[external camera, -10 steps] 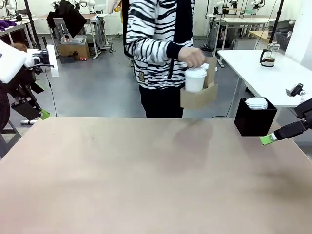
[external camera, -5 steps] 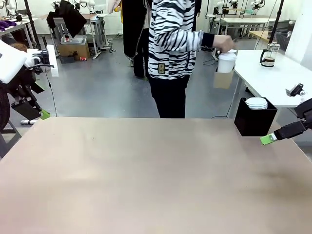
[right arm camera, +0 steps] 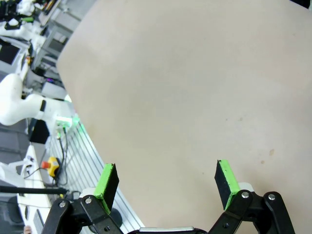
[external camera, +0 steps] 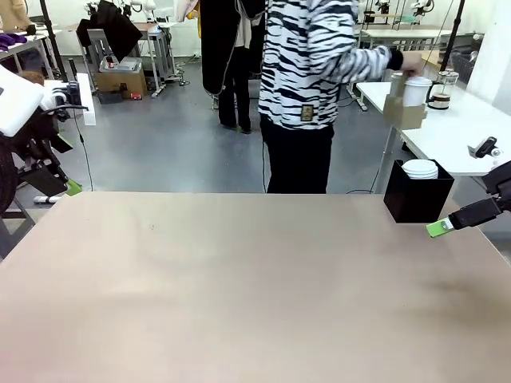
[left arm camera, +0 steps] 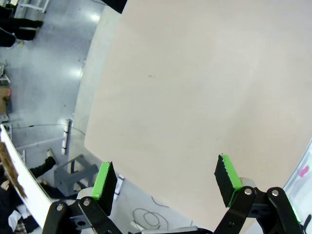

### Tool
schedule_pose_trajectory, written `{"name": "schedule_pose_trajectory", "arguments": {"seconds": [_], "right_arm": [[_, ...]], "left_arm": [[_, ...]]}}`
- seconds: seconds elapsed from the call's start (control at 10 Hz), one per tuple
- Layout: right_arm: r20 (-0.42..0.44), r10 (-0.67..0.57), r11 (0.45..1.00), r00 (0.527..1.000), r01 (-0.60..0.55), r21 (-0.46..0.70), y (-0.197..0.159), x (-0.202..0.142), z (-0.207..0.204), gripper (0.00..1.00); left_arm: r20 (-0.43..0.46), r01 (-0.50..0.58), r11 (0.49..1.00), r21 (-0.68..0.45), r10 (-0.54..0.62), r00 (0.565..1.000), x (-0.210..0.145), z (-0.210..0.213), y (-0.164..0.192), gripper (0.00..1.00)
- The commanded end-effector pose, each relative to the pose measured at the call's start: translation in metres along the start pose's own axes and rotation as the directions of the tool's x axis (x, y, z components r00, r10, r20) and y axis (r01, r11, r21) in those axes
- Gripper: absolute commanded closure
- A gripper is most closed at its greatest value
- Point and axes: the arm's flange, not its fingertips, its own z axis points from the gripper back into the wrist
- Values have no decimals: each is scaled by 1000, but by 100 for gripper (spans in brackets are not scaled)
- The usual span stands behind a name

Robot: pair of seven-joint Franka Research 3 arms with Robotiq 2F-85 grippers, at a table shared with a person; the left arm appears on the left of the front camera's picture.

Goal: Pour a drink into a cup and package it in a carrier.
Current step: Insert the held 600 ml Paper Cup into the Cup Carrier.

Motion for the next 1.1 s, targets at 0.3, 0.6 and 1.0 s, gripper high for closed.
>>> {"name": "schedule_pose_trajectory", "arguments": {"seconds": [0.3, 0.6, 1.0], "right_arm": [[25, 15, 1000, 1000, -15, 0, -1, 0, -1, 0], [25, 15, 1000, 1000, -15, 0, -1, 0, -1, 0], [25, 15, 1000, 1000, -15, 0, -1, 0, -1, 0]], "left_arm": [[2, -19, 1000, 0, 19, 1000, 0, 1, -1, 0], [2, -19, 1000, 0, 19, 1000, 0, 1, -1, 0], [2, -19, 1000, 0, 19, 1000, 0, 1, -1, 0]]}}
